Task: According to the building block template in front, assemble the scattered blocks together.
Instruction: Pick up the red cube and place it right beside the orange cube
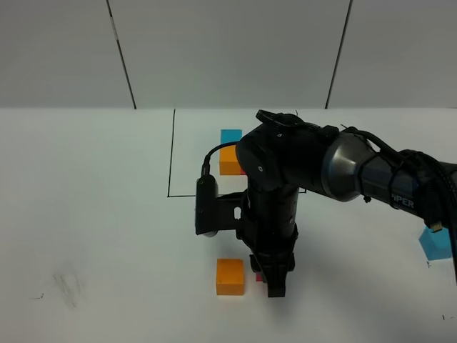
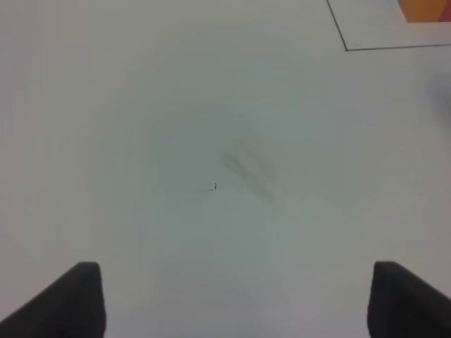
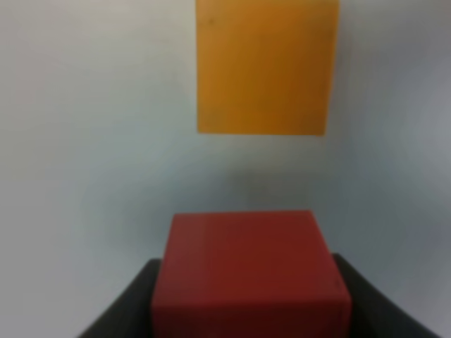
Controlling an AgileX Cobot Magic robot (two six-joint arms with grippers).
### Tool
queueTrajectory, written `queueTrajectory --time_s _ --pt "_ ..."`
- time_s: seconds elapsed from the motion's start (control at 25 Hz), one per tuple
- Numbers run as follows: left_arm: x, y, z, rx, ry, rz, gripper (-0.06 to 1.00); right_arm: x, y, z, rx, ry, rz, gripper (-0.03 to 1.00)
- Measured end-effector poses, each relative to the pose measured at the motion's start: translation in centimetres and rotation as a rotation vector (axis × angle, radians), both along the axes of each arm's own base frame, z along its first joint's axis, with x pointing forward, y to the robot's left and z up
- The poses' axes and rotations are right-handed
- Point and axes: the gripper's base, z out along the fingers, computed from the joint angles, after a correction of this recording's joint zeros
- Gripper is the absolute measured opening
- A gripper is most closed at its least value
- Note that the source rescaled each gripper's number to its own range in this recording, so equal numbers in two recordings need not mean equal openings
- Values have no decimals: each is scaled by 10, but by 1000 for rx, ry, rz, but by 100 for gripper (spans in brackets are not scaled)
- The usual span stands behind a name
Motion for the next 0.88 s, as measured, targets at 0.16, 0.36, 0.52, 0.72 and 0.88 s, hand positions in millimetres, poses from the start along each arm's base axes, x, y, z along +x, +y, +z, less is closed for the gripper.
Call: queueTrajectory --time_s 0.16,0.36,0.52,0.72,0.88 --pt "0 0 0 0 0 0 66 1 1 -9 21 -19 -50 0" --pt "0 0 0 0 0 0 66 -2 -3 -23 24 -30 -62 0" --pt "0 0 0 0 0 0 65 -4 -5 -28 20 -27 -65 0" --pt "0 0 0 0 0 0 66 -2 -2 -29 46 -52 -67 0" --pt "0 0 0 0 0 0 66 0 -1 -34 47 -63 -61 0"
